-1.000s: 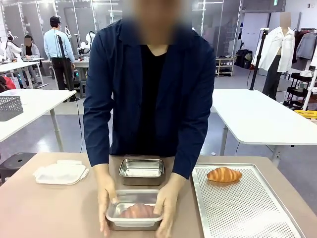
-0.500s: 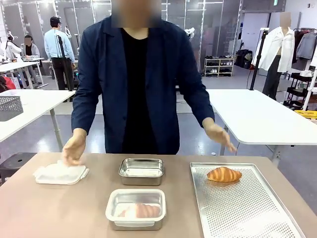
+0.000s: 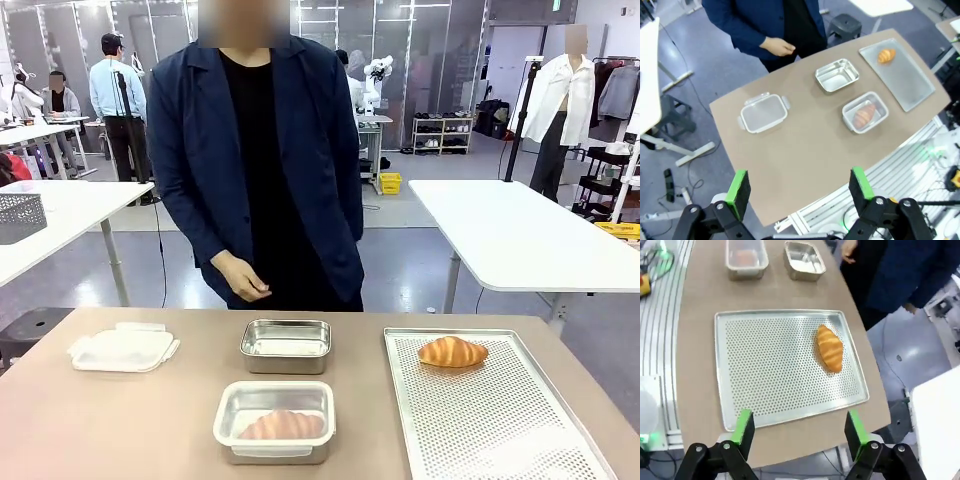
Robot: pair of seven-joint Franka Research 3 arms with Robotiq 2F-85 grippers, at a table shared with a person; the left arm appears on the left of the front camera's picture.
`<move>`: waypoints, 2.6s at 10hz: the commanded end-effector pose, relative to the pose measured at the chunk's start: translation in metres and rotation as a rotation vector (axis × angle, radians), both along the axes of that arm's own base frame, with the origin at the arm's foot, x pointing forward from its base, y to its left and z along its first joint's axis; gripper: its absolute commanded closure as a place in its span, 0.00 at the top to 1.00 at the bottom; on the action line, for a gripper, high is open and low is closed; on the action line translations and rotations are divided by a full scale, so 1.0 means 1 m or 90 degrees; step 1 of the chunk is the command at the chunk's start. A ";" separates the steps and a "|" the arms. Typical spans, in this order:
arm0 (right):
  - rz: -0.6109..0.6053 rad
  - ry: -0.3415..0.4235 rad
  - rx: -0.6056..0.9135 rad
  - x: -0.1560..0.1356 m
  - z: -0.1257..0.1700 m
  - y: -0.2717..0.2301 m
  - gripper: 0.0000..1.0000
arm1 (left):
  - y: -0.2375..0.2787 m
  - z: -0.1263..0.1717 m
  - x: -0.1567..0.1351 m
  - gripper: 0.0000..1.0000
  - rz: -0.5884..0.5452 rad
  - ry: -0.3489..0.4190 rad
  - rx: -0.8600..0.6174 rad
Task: Place the bread into the airtight container.
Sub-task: Pick up a Butter Roll and place it into an empty Airtight Container.
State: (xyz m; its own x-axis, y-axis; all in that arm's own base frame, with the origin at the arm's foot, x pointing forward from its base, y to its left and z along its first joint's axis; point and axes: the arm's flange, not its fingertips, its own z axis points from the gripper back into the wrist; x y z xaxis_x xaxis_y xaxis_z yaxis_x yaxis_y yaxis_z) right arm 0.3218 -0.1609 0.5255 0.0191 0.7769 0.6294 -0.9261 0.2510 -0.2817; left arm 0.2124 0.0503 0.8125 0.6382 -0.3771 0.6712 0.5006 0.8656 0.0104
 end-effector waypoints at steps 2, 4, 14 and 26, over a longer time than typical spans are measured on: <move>0.080 0.049 -0.177 0.069 -0.008 0.070 0.91 | 0.000 0.000 0.000 1.00 -0.004 -0.001 0.006; 0.118 0.064 -0.239 0.121 -0.025 0.104 0.91 | 0.000 0.000 0.000 1.00 -0.004 -0.001 0.006; 0.015 0.080 -0.360 0.243 -0.140 0.208 0.91 | 0.000 0.000 0.000 1.00 -0.004 -0.001 0.006; 0.016 0.102 -0.339 0.251 -0.161 0.220 0.91 | 0.000 0.000 0.000 1.00 -0.004 -0.001 0.006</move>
State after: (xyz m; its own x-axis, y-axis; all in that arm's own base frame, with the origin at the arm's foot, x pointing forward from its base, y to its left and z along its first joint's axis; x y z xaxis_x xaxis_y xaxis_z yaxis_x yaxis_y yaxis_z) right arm 0.5730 0.0595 0.3641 0.0592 0.9882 0.1411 -0.9716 0.0894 -0.2192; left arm 0.2125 0.0503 0.8124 0.6385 -0.3770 0.6709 0.5004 0.8658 0.0103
